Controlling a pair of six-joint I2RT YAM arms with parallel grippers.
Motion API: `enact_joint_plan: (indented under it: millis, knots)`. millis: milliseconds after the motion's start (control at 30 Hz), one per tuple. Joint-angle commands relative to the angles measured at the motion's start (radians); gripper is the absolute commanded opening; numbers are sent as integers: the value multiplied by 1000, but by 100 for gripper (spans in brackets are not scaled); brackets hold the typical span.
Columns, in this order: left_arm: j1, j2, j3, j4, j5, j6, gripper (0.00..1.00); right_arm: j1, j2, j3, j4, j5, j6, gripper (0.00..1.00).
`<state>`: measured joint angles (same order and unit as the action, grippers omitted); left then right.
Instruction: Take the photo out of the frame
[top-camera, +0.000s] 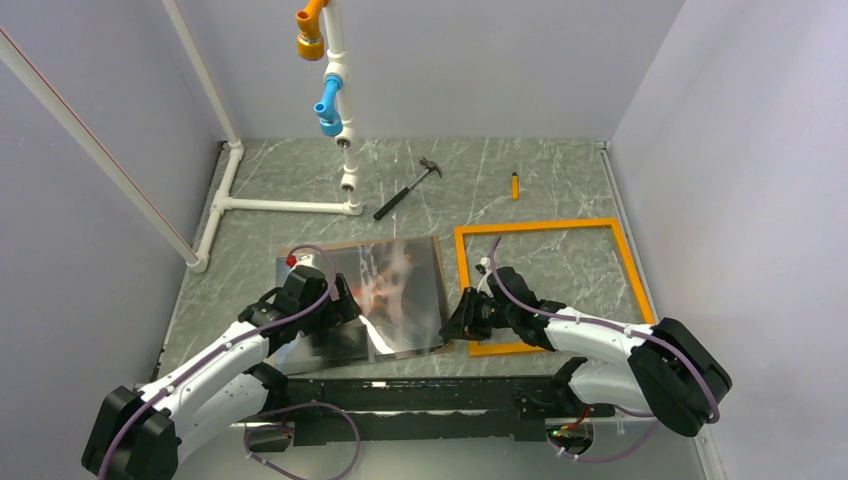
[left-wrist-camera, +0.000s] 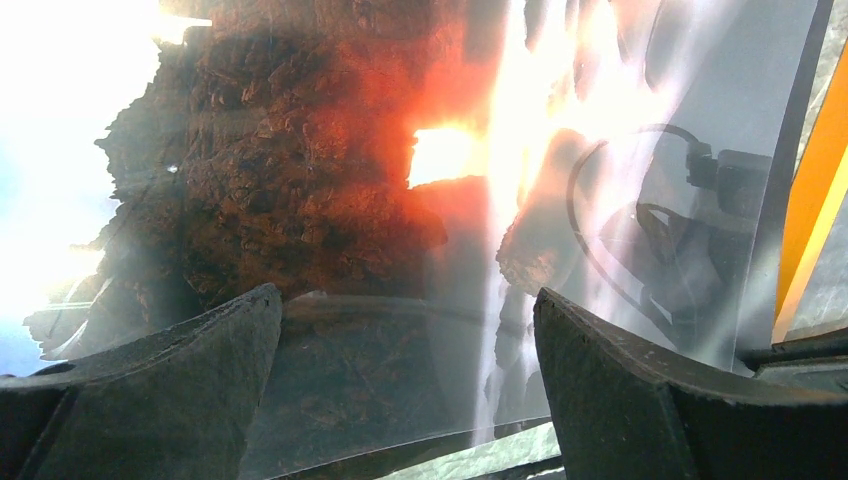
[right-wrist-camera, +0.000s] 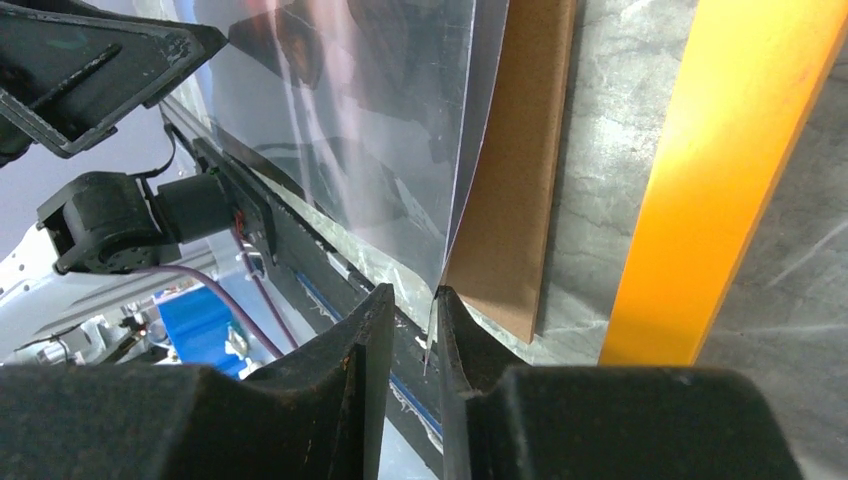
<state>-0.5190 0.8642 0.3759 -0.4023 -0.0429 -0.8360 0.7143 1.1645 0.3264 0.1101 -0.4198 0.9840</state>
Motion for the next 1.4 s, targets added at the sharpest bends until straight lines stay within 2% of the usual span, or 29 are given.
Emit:
enact_joint_plan:
  millis: [0, 367, 567, 667, 800, 933, 1100, 1200, 1300, 1367]
  knots:
    - [-7, -8, -21, -32, -18, -3, 99, -15, 15, -21, 100, -14, 30, 24]
    - [-8, -17, -27, -35, -20, -5, 99, -41, 66, -51, 165, -38, 47, 18]
    - [-9, -16, -20, -37, -17, 3, 99, -57, 86, -69, 224, -41, 34, 8]
    - [-8, -16, -18, -32, -11, 7, 99, -72, 99, -96, 297, -54, 26, 0]
    - [-8, -24, -2, -35, 2, 21, 99, -84, 78, -152, 450, -110, 40, 0]
    - [-9, -44, 57, -53, 33, 75, 99, -94, -39, -227, 556, -134, 60, 0]
    - [-2, -70, 120, -103, -12, 122, 99, -101, -177, -226, 456, -105, 27, 0]
    - [16, -66, 116, -105, -28, 137, 99, -103, -199, -220, 440, -115, 9, 0]
    - [57, -57, 95, -89, 10, 136, 99, -104, -237, -205, 418, -135, -9, 0]
    - [83, -61, 90, -82, 33, 133, 99, -104, -311, -190, 337, -118, -28, 0]
